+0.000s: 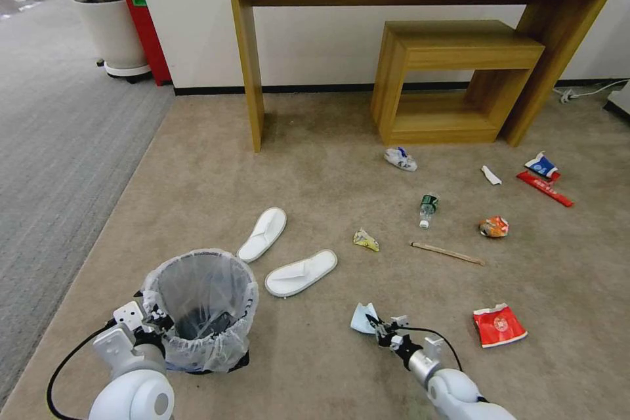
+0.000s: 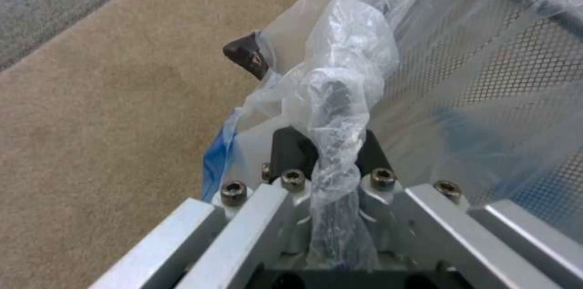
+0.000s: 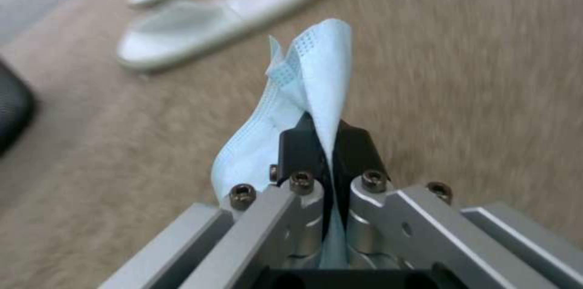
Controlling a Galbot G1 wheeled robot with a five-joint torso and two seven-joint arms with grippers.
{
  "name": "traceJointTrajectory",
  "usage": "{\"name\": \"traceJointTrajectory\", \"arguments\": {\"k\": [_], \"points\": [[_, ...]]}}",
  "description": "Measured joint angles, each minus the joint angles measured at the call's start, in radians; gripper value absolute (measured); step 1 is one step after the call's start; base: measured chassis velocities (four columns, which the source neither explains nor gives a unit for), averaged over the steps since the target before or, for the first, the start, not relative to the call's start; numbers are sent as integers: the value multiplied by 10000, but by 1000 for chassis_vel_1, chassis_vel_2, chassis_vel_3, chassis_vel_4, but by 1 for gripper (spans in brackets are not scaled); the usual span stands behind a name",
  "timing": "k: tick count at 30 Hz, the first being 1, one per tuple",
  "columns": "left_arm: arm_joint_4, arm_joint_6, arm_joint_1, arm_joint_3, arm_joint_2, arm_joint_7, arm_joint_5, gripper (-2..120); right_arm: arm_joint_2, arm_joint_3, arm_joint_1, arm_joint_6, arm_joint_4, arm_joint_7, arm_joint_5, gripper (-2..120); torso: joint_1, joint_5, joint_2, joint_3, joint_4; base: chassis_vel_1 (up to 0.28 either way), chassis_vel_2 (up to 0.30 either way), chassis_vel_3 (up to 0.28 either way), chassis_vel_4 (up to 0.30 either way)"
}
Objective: Pick up the trash bin and place the garbage on the floor into it.
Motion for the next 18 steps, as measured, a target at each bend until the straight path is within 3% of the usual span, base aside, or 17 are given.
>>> {"name": "traceJointTrajectory", "arguments": {"k": [4,8,13,18], "points": [[64,0,-60,50,-4,3,27,3,-630,151,-318,252,926,-392,190,0,0,-4,0,0,-2,0,0,0,0],[73,10,-109,134,14,26,44,3,-1669,429,-746,691,3255,-914,749,0,0,-3,0,-1,0,0,0,0,0],[60,24,-119,214,19,55,95,3,-2221,501,-775,755,4968,-995,1241,0,0,-3,0,0,-1,0,0,0,0],[-46,32,-52,294,14,112,205,3,-2834,-207,-155,809,6919,-1120,1614,0,0,-4,1,-1,1,0,0,0,0]]}}
